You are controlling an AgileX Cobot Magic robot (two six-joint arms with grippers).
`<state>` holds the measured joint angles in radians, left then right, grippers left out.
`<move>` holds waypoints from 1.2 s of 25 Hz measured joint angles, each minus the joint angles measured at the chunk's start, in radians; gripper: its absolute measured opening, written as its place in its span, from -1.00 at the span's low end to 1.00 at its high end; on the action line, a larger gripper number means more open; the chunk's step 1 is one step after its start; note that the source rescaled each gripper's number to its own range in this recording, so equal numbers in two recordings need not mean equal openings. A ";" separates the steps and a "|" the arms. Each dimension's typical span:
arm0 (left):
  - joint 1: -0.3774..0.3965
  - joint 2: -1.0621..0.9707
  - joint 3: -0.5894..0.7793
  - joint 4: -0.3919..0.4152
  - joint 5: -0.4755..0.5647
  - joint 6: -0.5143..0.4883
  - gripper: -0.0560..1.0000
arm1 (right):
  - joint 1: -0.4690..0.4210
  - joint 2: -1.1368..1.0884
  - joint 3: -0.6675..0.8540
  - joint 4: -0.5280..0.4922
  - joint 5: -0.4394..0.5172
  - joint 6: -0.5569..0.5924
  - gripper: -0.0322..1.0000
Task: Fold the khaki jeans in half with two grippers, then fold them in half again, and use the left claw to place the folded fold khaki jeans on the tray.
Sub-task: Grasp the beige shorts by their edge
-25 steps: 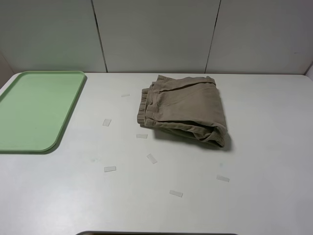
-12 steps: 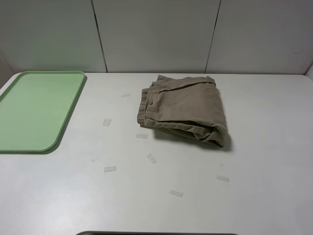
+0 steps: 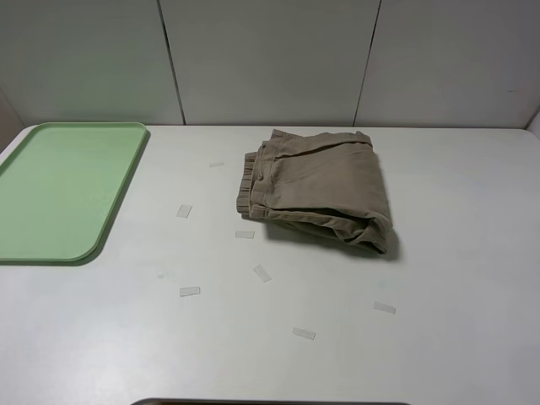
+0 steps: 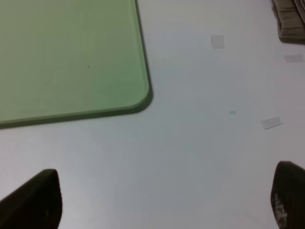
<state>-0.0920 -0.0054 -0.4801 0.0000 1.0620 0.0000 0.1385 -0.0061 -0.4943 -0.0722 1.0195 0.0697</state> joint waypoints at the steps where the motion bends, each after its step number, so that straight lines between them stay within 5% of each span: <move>1: 0.000 0.000 0.000 0.000 0.000 0.000 0.75 | 0.000 0.000 0.000 0.000 0.000 0.000 1.00; 24: 0.000 0.000 0.000 0.024 0.000 0.000 0.75 | 0.000 0.000 0.000 0.000 0.000 0.000 1.00; 30: 0.000 0.192 0.000 -0.114 -0.007 -0.025 0.75 | 0.000 0.000 0.000 0.000 0.000 0.000 1.00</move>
<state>-0.0920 0.1871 -0.4801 -0.1145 1.0546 -0.0253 0.1385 -0.0061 -0.4943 -0.0722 1.0192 0.0697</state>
